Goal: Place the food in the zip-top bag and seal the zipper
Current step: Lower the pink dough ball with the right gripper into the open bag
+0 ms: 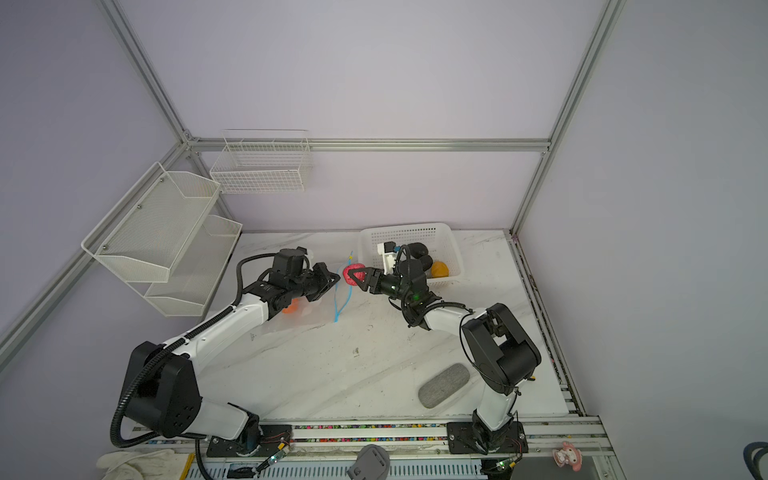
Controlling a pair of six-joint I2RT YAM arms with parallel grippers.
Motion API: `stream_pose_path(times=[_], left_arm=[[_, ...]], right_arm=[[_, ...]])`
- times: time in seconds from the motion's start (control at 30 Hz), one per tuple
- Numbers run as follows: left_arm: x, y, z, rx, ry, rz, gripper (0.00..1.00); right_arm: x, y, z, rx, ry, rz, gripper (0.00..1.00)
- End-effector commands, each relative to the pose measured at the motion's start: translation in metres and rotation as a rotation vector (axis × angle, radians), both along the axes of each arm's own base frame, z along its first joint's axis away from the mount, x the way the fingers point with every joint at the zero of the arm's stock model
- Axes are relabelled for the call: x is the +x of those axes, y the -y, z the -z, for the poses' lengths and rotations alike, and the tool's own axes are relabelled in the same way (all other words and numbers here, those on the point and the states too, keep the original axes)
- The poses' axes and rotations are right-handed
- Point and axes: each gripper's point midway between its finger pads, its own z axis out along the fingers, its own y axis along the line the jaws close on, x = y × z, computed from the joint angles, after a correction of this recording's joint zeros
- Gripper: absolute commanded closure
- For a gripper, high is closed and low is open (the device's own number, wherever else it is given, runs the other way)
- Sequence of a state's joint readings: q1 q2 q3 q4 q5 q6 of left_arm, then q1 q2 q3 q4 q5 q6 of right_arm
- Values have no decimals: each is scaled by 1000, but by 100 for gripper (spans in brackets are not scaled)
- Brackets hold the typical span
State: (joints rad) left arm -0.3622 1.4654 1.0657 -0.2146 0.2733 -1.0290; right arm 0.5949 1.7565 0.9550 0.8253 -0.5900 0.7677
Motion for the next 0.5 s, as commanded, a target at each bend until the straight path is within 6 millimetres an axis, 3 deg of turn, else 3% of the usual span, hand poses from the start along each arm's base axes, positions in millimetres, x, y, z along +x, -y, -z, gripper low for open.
stream_pose_path(times=[0.0,0.47], left_arm=[[1,1,-30,-25,82,10,100],[2,-1,-30,-26,80,6,100]], right_arm=[[-2,-5,-8,54,6,-21,64],[-10,-17,9,82,-48,-67,66]])
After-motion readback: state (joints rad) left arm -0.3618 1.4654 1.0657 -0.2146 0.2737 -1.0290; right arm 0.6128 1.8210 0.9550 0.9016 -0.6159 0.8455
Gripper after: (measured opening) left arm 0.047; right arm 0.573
